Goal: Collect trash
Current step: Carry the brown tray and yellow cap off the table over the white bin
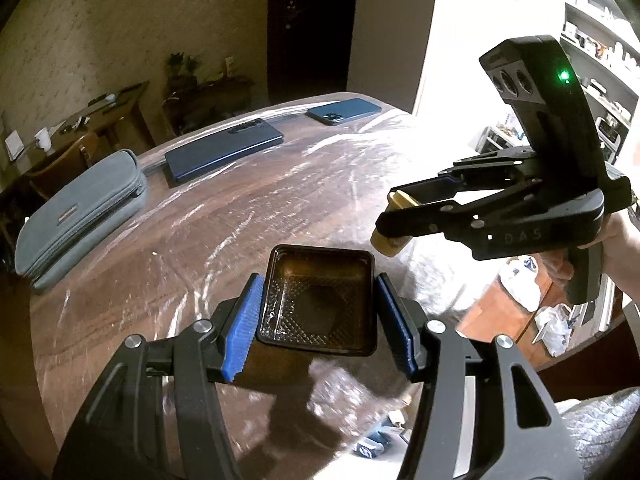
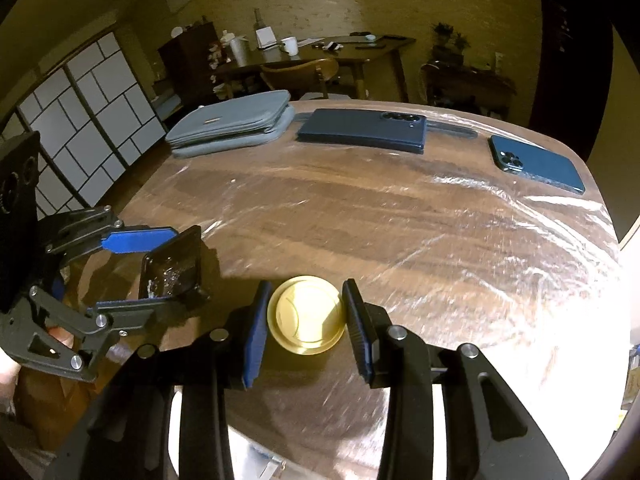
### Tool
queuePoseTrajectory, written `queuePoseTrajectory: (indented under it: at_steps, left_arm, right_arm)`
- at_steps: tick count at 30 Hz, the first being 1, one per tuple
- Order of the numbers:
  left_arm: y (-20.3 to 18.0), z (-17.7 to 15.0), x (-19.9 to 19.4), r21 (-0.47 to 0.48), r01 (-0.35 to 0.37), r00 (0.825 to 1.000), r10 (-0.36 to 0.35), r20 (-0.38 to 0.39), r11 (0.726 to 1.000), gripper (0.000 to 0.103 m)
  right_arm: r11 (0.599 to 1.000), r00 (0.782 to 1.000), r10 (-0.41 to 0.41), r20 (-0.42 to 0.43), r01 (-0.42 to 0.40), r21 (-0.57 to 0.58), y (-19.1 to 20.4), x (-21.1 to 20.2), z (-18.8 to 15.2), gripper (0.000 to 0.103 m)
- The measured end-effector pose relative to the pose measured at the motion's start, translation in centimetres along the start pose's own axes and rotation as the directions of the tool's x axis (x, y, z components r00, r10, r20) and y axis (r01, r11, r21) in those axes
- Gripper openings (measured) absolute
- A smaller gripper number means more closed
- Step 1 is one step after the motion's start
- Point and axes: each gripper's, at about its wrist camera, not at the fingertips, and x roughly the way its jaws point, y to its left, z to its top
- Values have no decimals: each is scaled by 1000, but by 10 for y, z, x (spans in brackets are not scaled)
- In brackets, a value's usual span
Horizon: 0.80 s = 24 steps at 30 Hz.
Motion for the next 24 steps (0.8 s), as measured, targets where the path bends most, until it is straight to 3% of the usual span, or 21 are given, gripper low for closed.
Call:
queuePoseTrajectory:
  at_steps: [24]
  left_arm:
    - [-49, -68, -33, 25, 65, 992, -62, -108, 998, 57]
  right_arm:
    - [996, 995, 81, -55, -82, -30, 54, -54, -79, 36]
